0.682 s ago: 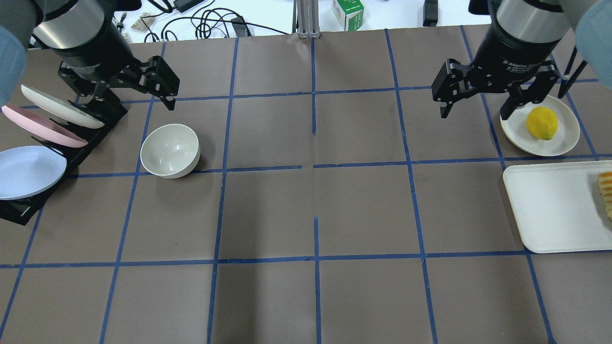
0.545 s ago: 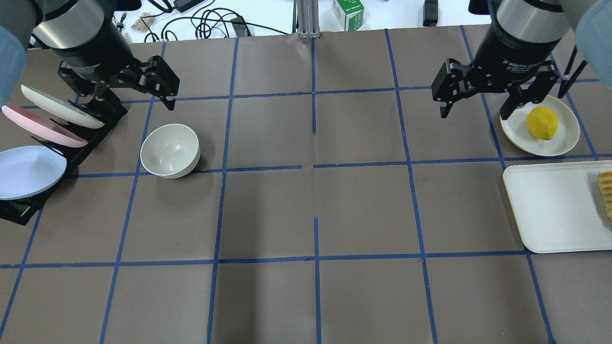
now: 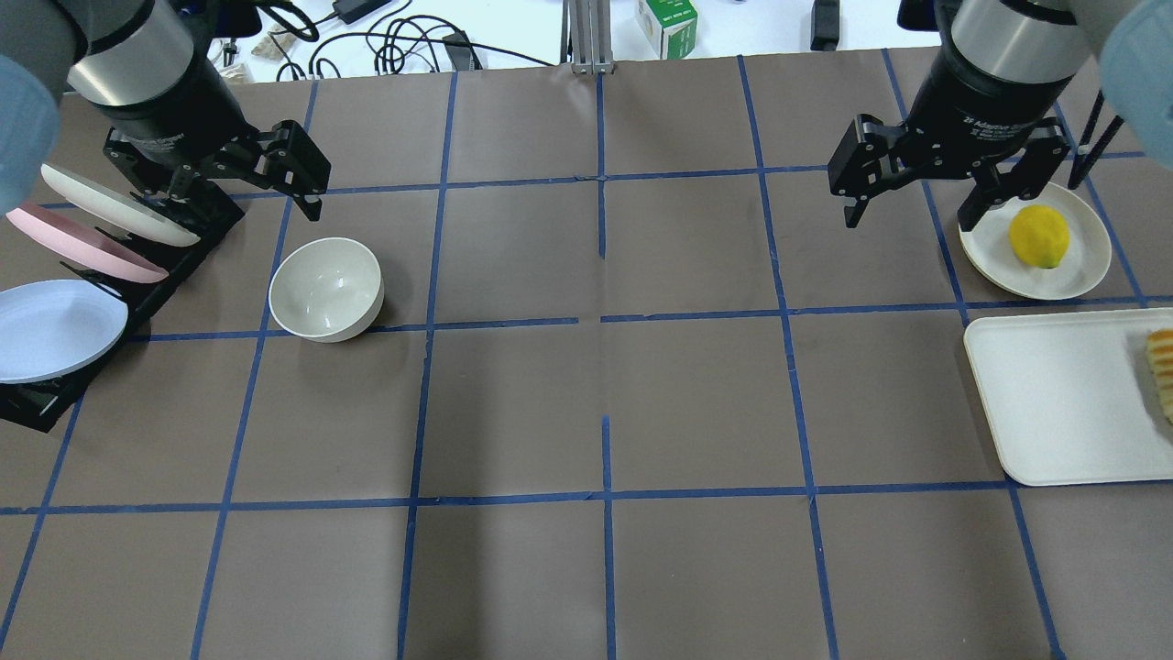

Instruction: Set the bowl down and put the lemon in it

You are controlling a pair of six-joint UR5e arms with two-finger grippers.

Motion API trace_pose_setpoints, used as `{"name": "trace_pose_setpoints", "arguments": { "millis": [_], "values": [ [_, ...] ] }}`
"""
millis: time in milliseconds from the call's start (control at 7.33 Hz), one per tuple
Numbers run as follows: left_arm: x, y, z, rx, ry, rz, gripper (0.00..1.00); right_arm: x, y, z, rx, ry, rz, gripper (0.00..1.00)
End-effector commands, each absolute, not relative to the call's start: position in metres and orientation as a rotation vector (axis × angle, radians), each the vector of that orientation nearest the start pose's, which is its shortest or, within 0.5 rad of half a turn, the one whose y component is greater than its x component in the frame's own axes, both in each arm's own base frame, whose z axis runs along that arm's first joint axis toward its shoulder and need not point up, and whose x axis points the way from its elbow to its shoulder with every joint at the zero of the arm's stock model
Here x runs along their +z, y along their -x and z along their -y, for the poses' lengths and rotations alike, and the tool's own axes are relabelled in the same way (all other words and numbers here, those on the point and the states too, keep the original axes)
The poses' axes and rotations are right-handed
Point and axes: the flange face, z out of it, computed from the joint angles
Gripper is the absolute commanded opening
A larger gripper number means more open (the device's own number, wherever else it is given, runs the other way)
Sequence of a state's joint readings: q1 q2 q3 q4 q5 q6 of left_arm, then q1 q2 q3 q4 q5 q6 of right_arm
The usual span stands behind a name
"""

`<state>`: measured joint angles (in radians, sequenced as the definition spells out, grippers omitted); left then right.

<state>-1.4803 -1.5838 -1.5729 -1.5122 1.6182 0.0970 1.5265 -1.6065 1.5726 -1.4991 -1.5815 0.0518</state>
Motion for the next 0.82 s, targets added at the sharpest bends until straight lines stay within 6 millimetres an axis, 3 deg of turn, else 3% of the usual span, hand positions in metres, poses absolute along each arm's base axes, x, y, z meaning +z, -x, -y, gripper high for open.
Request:
{"name": "trace_pose_setpoints", "arguments": {
  "millis": [0,136,273,409,545,682],
  "values": [
    [0.427,0.011,0.556,0.049,0.021,-3.099,1.0,0.482,-0.097,0.493,0.099,-0.18,-3.149,1.0],
    [0.395,-0.025,0.577,0.051,-0.066,-3.101,1.0,0.471,-0.06,0.506,0.136,-0.266,-3.136,1.0],
    [0.356,-0.044,0.59,0.018,-0.081,-3.126,1.0,0.468,-0.017,0.522,0.063,-0.203,-3.137,1.0],
    [0.313,-0.047,0.595,-0.029,-0.073,-3.147,1.0,0.443,0.018,0.548,0.026,-0.057,-3.156,1.0],
    [0.278,-0.05,0.593,-0.019,-0.07,-3.151,1.0,0.423,0.05,0.561,0.049,0.101,-3.157,1.0],
    [0.26,-0.065,0.591,-0.014,-0.077,-3.155,1.0,0.402,0.089,0.578,0.013,0.192,-3.193,1.0]
  ]
}}
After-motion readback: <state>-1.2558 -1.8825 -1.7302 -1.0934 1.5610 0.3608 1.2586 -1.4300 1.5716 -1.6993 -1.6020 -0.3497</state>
